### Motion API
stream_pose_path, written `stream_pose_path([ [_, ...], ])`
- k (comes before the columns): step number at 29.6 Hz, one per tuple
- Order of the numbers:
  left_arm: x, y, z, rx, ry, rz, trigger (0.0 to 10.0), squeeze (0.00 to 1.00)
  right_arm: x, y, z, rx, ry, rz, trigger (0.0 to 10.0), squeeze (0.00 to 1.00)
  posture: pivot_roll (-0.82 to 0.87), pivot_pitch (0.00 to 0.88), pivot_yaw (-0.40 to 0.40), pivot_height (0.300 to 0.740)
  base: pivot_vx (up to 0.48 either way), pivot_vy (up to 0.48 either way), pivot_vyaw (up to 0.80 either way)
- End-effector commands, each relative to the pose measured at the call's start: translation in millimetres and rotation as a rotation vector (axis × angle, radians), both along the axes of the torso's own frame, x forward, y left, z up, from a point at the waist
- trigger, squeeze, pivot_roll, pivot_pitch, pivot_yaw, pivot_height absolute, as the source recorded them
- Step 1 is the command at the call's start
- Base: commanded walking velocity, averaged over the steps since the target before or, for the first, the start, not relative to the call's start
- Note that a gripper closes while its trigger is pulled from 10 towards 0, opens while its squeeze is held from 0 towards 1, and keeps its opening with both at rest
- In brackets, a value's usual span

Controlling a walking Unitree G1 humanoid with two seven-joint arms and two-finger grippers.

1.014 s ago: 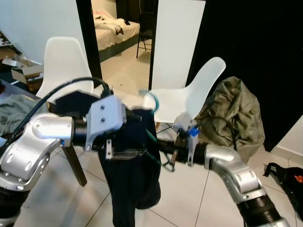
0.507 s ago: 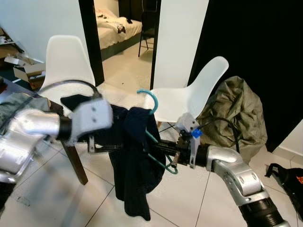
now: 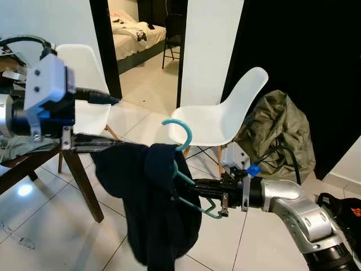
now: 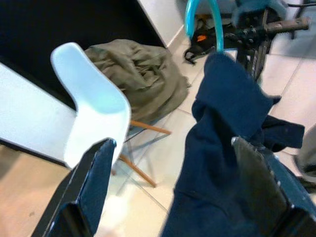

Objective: Hang hanger

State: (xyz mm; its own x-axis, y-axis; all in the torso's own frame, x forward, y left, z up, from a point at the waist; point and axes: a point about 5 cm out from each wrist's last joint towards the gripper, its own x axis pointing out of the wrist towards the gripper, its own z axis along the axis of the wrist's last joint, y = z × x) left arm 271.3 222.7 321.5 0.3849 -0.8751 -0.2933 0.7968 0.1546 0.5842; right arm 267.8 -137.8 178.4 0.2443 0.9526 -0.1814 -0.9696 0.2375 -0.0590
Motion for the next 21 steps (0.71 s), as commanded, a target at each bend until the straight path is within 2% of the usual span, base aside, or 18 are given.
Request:
stream_pose_path([
  [1,0.0,1.5,-8,0.059,0.044,-0.009,10.0,0.0,-4.9,2.7,9,0.033,-0.025,0.046,10.0,0.0,0.05,0.0,-0.009,0.74,0.0,0.0,0.0],
  [5,-1.2,-4.7,-23,0.112,0.122,-0.074,10.0,0.0,-11.1,7.6,12,0.038,-0.019,0.104,10.0,0.0,0.05,0.0,-0.009,0.74,0.0,0.0,0.0],
  [13,-2.1,-9.8,-29,0.131,0.16,-0.122,10.0,0.0,-13.0,10.7,13,0.042,-0.02,0.127,10.0,0.0,0.05,0.0,-0.006,0.74,0.0,0.0,0.0],
  [15,-1.7,-10.4,-31,0.145,0.178,-0.134,9.7,0.0,-13.4,11.4,14,0.043,-0.02,0.131,10.0,0.0,0.05,0.0,-0.006,0.74,0.0,0.0,0.0],
  [16,-1.6,-10.4,-35,0.162,0.201,-0.142,0.0,0.0,-13.7,12.2,14,0.044,-0.02,0.135,10.0,0.0,0.05,0.0,-0.006,0.74,0.0,0.0,0.0],
  [21,-2.0,-9.8,-42,0.197,0.234,-0.15,0.0,0.0,-14.3,13.5,15,0.047,-0.02,0.141,10.0,0.0,0.05,0.0,-0.006,0.74,0.0,0.0,0.0],
])
